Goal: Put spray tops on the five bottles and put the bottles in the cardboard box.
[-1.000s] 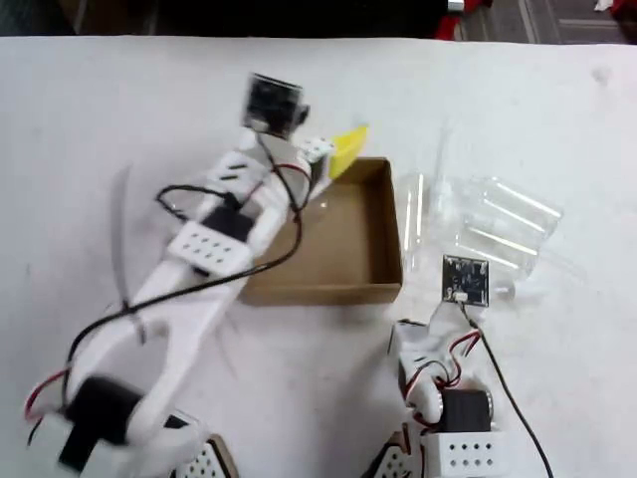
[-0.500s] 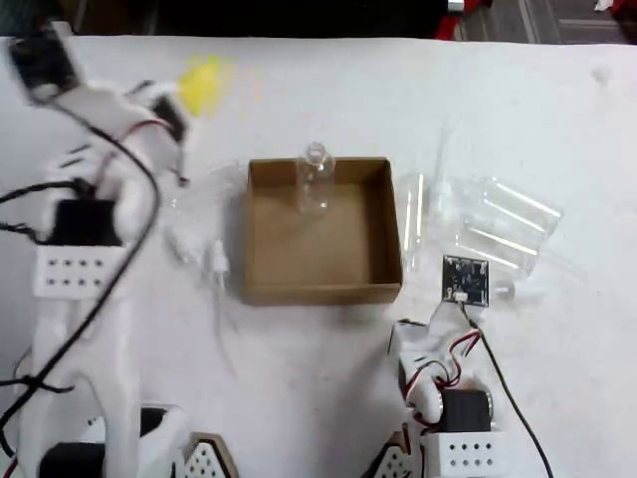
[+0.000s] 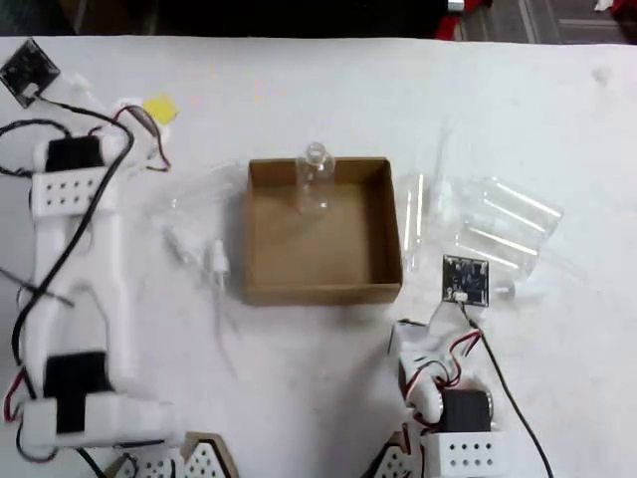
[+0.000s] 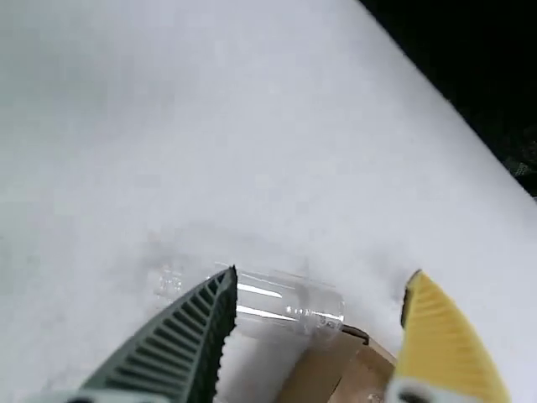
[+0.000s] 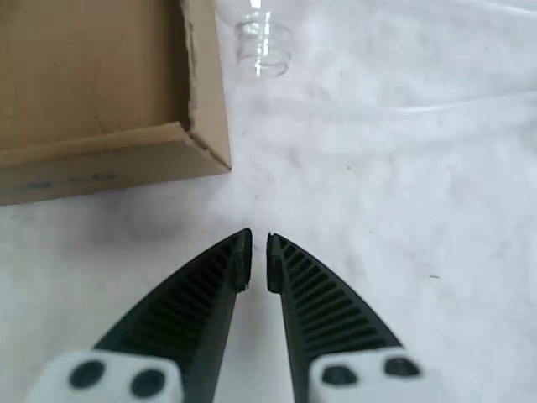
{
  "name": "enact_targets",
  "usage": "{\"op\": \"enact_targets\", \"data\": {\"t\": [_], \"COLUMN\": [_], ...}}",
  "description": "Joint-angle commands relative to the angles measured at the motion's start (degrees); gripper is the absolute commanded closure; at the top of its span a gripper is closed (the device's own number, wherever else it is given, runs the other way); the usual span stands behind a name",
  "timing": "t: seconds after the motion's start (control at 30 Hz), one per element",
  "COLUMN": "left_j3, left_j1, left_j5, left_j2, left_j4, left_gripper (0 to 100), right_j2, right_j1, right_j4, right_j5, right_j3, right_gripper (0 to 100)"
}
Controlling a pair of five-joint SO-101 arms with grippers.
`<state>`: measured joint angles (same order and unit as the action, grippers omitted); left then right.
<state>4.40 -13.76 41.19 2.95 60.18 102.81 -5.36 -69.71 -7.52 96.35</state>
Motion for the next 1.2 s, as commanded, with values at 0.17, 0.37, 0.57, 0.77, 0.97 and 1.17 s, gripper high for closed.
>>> {"op": "enact_targets", "data": {"t": [0.17, 0.37, 0.57, 0.77, 0.97, 1.17], "left_j3": [-10.02, -6.33, -2.11, -2.02, -2.55, -4.84], "left_j1": [-0.84, -1.80, -1.98, -1.80, 0.13, 3.56], "left_j5": [12.13, 12.84, 13.71, 21.45, 21.63, 25.05], "left_j2": [-6.73, -7.08, -7.08, -7.25, -13.32, -24.40], "left_j4": [9.93, 14.07, 14.86, 15.38, 11.25, 7.74], "left_gripper": [70, 70, 70, 70, 70, 52], "right_j2": [0.31, 0.31, 0.31, 0.31, 0.31, 0.31], "right_j1": [-0.13, -0.13, -0.13, -0.13, -0.13, -0.13], "right_j4": [-0.48, -0.48, -0.48, -0.48, -0.48, -0.48], "right_j5": [0.09, 0.09, 0.09, 0.09, 0.09, 0.09], "right_j3": [0.53, 0.53, 0.53, 0.53, 0.53, 0.53], "right_gripper": [98.1, 98.1, 98.1, 98.1, 98.1, 98.1]}}
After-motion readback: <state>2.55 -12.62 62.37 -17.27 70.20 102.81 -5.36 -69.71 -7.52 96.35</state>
